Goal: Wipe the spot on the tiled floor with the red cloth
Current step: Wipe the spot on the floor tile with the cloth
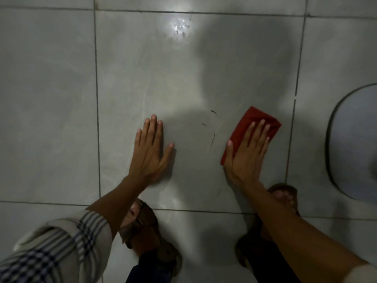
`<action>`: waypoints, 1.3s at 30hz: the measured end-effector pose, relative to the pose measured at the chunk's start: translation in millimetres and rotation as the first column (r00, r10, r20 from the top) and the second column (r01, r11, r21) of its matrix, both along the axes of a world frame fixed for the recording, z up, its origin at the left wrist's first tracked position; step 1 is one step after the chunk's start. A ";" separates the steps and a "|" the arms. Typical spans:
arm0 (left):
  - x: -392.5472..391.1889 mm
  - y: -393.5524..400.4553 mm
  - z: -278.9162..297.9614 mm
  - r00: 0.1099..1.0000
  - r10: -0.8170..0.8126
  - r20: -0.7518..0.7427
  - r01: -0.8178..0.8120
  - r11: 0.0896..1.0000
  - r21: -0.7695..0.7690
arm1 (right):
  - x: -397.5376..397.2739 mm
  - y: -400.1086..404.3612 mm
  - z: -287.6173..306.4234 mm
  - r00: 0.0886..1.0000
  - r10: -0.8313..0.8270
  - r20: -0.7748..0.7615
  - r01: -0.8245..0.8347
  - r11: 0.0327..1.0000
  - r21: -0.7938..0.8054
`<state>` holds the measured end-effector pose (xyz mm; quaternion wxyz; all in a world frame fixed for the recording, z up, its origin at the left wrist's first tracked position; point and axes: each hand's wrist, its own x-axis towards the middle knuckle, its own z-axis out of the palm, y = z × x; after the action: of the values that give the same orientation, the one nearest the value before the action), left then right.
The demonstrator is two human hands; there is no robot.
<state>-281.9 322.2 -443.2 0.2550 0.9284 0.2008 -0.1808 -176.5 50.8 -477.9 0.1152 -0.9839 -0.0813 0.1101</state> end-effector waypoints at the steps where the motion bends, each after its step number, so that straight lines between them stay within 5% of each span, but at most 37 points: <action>1: 0.0 -0.6 -4.1 1.000 -0.009 0.009 0.008 1.000 0.018 | 10.0 13.1 -3.5 1.000 0.000 0.029 -0.001 1.000 0.010; 4: 6.9 -4.4 -16.5 0.998 0.017 0.063 -0.020 0.998 0.056 | 24.4 72.4 -12.2 0.994 0.090 0.065 -0.093 0.994 0.052; 9: 14.6 -12.1 -22.6 0.987 0.088 0.135 -0.095 0.995 0.045 | -42.7 62.0 -10.6 0.854 0.520 -0.005 -0.511 0.841 0.178; 13: 8.3 -8.4 -21.7 0.986 0.070 0.152 -0.079 0.995 0.060 | -41.2 23.6 7.7 0.948 0.312 -0.056 -0.307 0.948 0.079; 16: 3.5 -4.7 -29.1 0.982 0.038 0.185 -0.058 0.993 0.104 | 27.3 85.0 6.3 0.991 0.127 0.035 -0.130 0.988 0.080; 20: 2.7 -8.2 -34.9 0.975 0.050 0.215 -0.079 0.989 0.125 | 56.8 130.3 -0.9 0.949 0.299 0.100 -0.307 0.948 0.081; 24: 4.2 -6.1 -29.2 0.979 0.031 0.201 -0.060 0.988 0.144 | -13.0 35.4 17.5 0.906 0.422 -0.031 -0.420 0.905 0.066; 29: 3.7 -4.8 -35.6 0.976 0.031 0.215 -0.066 0.985 0.159 | 26.3 57.7 12.6 0.999 -0.043 -0.003 0.043 0.999 -0.016; 32: 3.0 -10.7 -42.3 0.971 0.026 0.238 -0.083 0.969 0.231 | 52.0 106.2 -1.4 0.987 0.147 0.068 -0.149 0.989 0.023; 35: 5.8 -15.8 -42.7 0.970 0.051 0.236 -0.109 0.965 0.238 | 11.7 73.9 -0.4 0.899 0.436 0.028 -0.437 0.897 0.064; 39: 4.4 -12.0 -39.6 0.972 0.047 0.231 -0.092 0.978 0.188 | -29.3 3.7 13.9 0.919 0.389 -0.070 -0.390 0.921 0.005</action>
<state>-277.5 310.3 -482.7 0.1888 0.9560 0.2203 -0.0445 -205.8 54.5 -463.9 0.0893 -0.9442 -0.2706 0.1655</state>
